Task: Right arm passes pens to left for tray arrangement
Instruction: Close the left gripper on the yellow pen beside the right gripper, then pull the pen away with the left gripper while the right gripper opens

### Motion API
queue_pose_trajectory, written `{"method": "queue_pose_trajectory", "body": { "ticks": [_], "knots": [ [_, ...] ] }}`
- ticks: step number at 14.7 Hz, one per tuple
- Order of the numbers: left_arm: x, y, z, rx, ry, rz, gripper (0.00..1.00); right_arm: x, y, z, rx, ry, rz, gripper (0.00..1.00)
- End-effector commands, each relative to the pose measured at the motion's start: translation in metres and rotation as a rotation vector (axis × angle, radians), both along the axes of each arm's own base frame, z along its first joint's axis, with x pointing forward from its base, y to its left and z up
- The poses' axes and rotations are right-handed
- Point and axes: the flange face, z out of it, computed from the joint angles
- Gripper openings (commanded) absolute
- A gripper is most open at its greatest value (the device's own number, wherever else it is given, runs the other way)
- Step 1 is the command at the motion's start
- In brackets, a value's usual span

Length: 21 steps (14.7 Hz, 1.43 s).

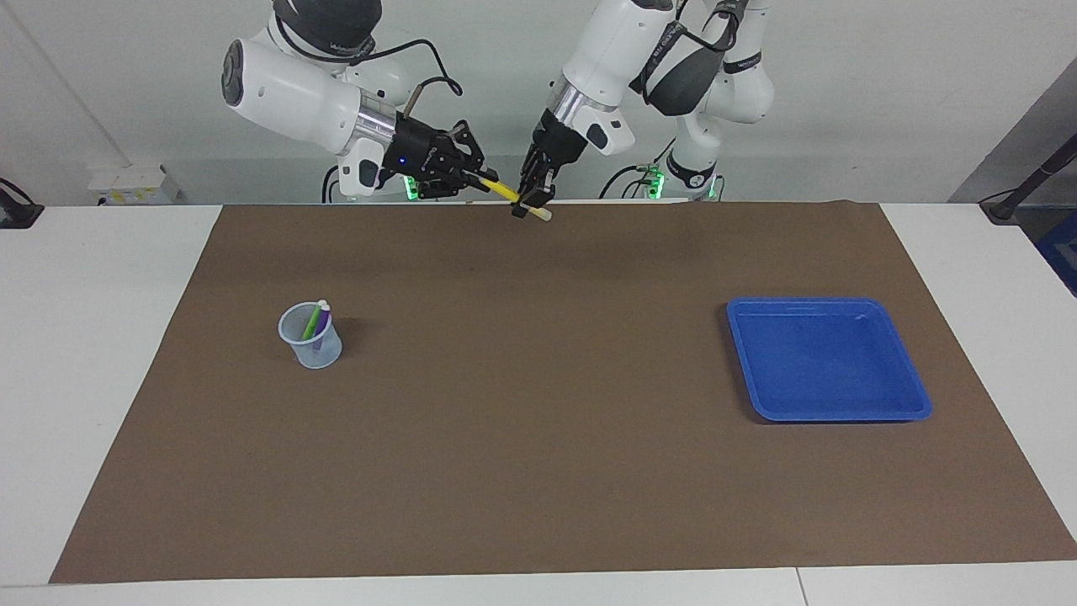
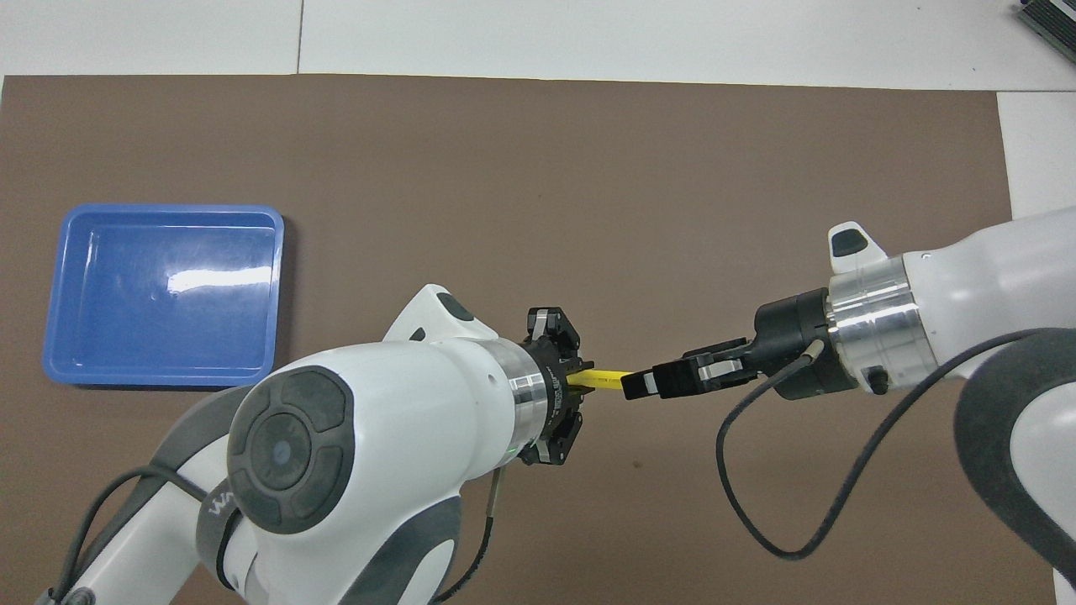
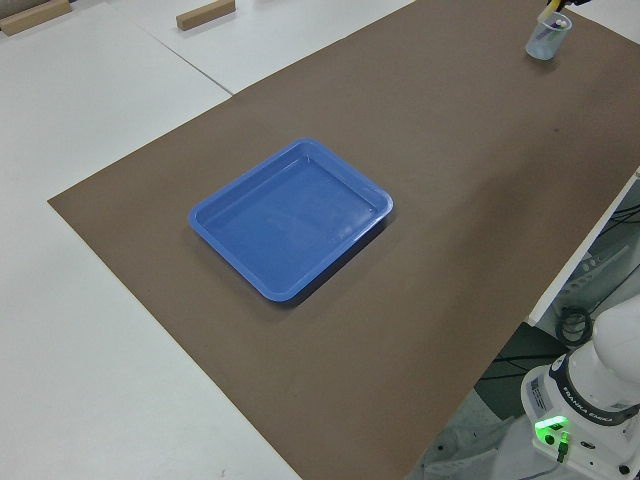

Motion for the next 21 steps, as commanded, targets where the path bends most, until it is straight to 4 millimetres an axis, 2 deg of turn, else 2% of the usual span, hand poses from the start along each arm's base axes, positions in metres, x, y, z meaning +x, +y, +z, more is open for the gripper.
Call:
{"method": "queue_pose_trajectory", "body": {
  "ticks": [1,2,3,8,10,12,18,21],
  "knots": [
    [0.002,-0.003,0.004,0.009,-0.006,0.007,0.00,-0.005,0.002,0.002,0.023,0.012,-0.039,0.31],
    [0.003,-0.003,0.003,0.010,-0.004,0.007,0.00,-0.004,0.002,0.002,0.020,0.016,-0.047,0.71],
    [0.002,-0.003,0.004,0.009,-0.006,0.006,0.00,-0.003,0.002,0.002,0.019,0.011,-0.049,1.00],
    [0.007,0.005,0.004,0.025,0.004,-0.002,0.00,-0.002,0.001,0.002,0.009,0.006,-0.049,1.00],
    [0.016,0.022,0.006,0.049,0.013,-0.020,0.00,-0.001,0.000,0.001,0.002,0.004,-0.047,1.00],
    [0.018,0.031,0.006,0.070,0.012,-0.070,0.00,-0.001,-0.003,-0.003,-0.049,-0.008,-0.037,1.00],
    [0.068,0.129,-0.005,0.150,0.009,-0.234,0.00,0.002,-0.024,-0.015,-0.215,-0.043,-0.018,1.00],
    [0.089,0.186,-0.008,0.165,-0.018,-0.295,0.00,0.005,-0.036,-0.019,-0.305,-0.065,-0.013,1.00]
  ]
}}
